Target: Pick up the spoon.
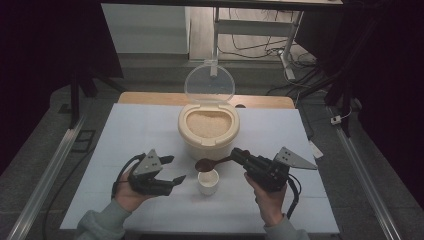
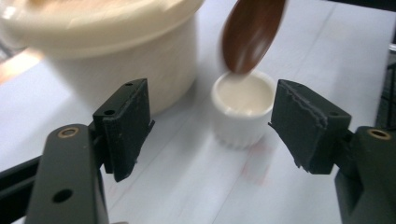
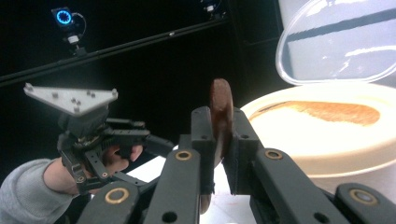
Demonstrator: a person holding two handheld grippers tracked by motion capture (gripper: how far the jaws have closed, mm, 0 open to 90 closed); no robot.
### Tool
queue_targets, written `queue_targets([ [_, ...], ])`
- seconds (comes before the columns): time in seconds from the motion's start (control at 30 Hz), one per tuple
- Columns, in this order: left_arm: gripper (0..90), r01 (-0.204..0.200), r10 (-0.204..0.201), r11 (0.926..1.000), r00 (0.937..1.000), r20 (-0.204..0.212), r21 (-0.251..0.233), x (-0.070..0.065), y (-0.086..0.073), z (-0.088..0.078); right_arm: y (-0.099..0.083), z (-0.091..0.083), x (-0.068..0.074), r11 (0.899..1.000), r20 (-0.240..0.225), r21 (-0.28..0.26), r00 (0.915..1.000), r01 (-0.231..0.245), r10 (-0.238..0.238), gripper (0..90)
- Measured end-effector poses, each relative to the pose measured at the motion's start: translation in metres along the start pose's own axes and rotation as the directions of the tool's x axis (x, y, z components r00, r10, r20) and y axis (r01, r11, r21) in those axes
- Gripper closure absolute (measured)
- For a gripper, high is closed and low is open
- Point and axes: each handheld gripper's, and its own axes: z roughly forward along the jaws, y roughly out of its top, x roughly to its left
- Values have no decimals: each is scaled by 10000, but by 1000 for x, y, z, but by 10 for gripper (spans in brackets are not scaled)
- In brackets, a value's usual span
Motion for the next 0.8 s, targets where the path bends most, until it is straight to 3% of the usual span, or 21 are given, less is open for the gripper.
queue_targets([
  [0.2,246,635,-625,9977,9974,-370,255,13,-28,-9,7,-11,-9,9995,253,-300,9997,44,-36,837],
  [0.23,241,945,-926,9948,9945,-479,374,18,-40,-11,8,-13,-10,9992,270,-389,9996,47,-36,837],
  [0.3,232,1058,-1033,9934,9931,-549,450,20,-46,-12,11,-17,-12,9989,314,-477,9995,45,-30,837],
  [0.4,219,1571,-1521,9854,9855,-759,651,27,-66,-18,14,-21,-14,9980,379,-634,9993,84,-60,837],
  [0.6,192,2046,-1966,9757,9755,-985,781,35,-80,-23,20,-29,-17,9956,524,-911,9985,194,-147,837],
  [0.8,186,2244,-2147,9706,9708,-1071,877,39,-87,-25,24,-35,-19,9930,693,-1148,9974,284,-206,837],
])
